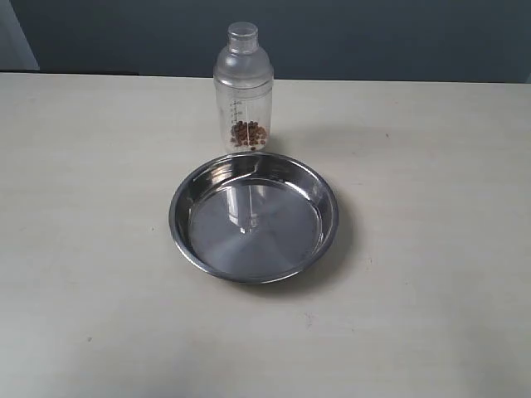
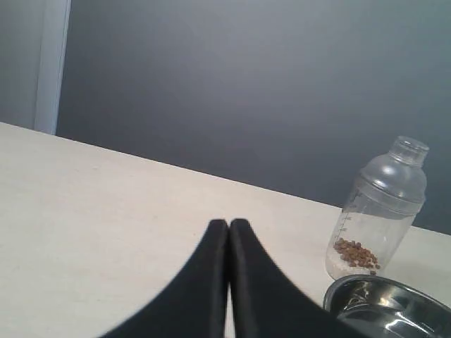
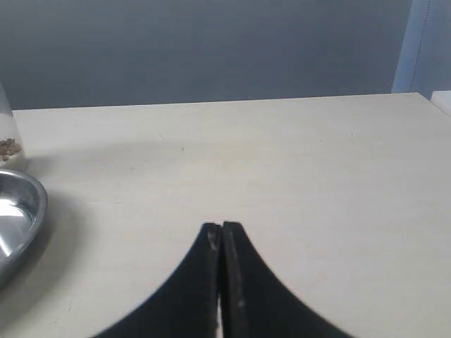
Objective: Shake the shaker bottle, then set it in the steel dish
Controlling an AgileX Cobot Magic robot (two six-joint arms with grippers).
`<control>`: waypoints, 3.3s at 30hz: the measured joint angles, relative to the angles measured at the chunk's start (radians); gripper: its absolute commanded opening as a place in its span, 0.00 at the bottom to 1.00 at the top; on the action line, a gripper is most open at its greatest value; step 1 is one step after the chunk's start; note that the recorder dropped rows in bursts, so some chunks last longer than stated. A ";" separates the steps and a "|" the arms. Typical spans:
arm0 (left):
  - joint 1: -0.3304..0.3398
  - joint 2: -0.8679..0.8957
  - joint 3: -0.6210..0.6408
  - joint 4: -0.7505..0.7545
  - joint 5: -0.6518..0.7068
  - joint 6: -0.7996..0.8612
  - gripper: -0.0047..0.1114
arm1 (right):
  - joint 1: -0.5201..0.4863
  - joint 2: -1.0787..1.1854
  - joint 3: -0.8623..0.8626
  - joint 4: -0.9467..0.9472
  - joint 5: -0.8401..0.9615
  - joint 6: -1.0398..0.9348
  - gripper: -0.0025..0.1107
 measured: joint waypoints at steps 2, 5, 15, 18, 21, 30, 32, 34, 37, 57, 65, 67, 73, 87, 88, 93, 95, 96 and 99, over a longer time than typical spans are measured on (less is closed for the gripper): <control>0.000 0.000 0.000 0.000 -0.006 0.000 0.04 | 0.000 0.000 0.000 0.000 0.000 0.000 0.02; 0.000 0.000 0.000 0.000 -0.042 0.000 0.04 | 0.000 0.000 0.000 0.000 0.000 0.000 0.02; 0.000 0.000 0.000 -0.086 -0.098 0.000 0.04 | 0.000 0.000 0.000 0.000 0.000 0.000 0.02; 0.000 0.000 0.000 -0.103 -0.094 0.000 0.04 | 0.000 0.000 0.000 0.000 0.000 0.000 0.02; 0.000 0.000 0.000 -0.154 -0.087 0.000 0.04 | 0.000 0.000 0.000 0.000 0.000 0.000 0.02; 0.000 0.039 -0.192 -0.162 0.043 0.041 0.28 | 0.000 0.000 0.000 0.000 0.000 0.000 0.02; 0.000 0.089 -0.282 -0.155 0.068 0.086 0.42 | 0.000 0.000 0.000 0.000 0.000 0.000 0.02; 0.000 0.158 -0.360 -0.148 0.097 0.151 0.58 | 0.000 0.000 0.000 0.000 0.000 0.000 0.02; 0.000 0.273 -0.465 -0.186 0.145 0.251 0.72 | 0.000 0.000 0.000 0.000 0.000 0.000 0.02; 0.000 0.868 -0.717 -1.380 0.467 1.561 0.80 | 0.000 0.000 0.000 0.000 0.000 0.000 0.02; 0.000 0.948 -0.719 -1.404 0.481 1.757 0.80 | 0.000 0.000 0.000 0.000 0.000 0.000 0.02; 0.000 0.975 -0.721 -1.404 0.508 1.813 0.80 | 0.000 0.000 0.000 0.000 0.000 0.000 0.02; 0.000 1.218 -0.831 -1.404 0.638 1.911 0.74 | 0.000 0.000 0.000 0.000 0.000 0.000 0.02; -0.157 1.488 -1.184 -1.402 0.796 1.944 0.20 | 0.000 0.000 0.000 0.000 0.000 0.000 0.02; -0.157 1.489 -1.167 -1.402 0.820 1.927 0.18 | 0.000 0.000 0.000 0.000 0.000 0.000 0.02; -0.152 1.489 -1.157 -1.402 0.763 1.628 0.20 | 0.000 0.000 0.000 0.000 0.000 0.000 0.02; -0.135 1.489 -1.157 -1.402 0.780 1.582 0.20 | 0.000 0.000 0.000 0.000 0.000 0.000 0.02; -0.120 1.487 -1.157 -1.402 0.797 1.571 0.20 | 0.000 0.000 0.000 0.000 0.000 0.000 0.02; -0.066 1.472 -1.157 -1.391 0.857 1.520 0.20 | 0.000 0.000 0.000 0.000 0.000 0.000 0.02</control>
